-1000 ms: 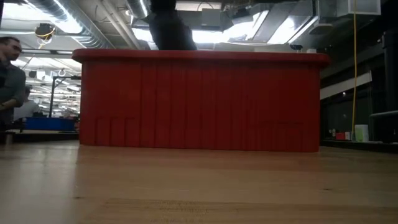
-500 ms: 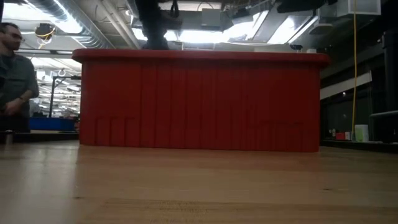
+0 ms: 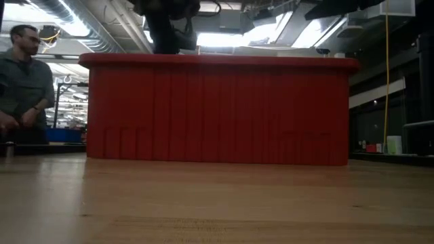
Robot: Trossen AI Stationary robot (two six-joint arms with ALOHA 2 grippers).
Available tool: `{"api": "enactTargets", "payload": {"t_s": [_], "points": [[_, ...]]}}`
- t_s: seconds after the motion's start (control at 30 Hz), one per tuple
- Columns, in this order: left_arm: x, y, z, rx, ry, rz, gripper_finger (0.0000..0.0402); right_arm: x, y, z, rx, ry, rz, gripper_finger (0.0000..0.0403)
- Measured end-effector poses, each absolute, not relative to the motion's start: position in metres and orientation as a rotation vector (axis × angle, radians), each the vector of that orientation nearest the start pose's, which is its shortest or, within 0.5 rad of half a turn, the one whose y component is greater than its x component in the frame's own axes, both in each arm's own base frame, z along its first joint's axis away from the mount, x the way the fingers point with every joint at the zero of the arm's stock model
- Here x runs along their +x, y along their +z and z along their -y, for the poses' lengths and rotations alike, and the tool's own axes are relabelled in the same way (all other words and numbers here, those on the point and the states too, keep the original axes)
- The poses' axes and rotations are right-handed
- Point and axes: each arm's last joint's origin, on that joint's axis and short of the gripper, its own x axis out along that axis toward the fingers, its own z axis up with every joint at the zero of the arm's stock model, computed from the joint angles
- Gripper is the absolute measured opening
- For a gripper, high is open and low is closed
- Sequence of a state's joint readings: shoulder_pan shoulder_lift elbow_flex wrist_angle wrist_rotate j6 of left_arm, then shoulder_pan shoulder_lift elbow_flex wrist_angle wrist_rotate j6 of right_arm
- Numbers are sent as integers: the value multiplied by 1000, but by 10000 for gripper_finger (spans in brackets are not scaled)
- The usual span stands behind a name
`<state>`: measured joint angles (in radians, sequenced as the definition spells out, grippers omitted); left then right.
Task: Pick and place slides into bin
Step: Put the black slide into the red container
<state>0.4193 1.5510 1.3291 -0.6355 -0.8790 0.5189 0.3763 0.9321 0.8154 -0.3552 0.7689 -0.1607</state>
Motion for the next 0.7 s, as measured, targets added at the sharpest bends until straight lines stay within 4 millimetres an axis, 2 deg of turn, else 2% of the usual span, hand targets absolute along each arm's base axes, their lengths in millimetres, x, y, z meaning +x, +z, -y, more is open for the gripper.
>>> {"api": "enactTargets", "payload": {"t_s": [0.4, 0.7], "points": [[278, 267, -168, 625, 993, -1214, 4, 182, 299, -50, -362, -368, -489, 5], [276, 253, -177, 676, 972, -1166, 4, 182, 299, -50, -363, -368, -490, 5]]}}
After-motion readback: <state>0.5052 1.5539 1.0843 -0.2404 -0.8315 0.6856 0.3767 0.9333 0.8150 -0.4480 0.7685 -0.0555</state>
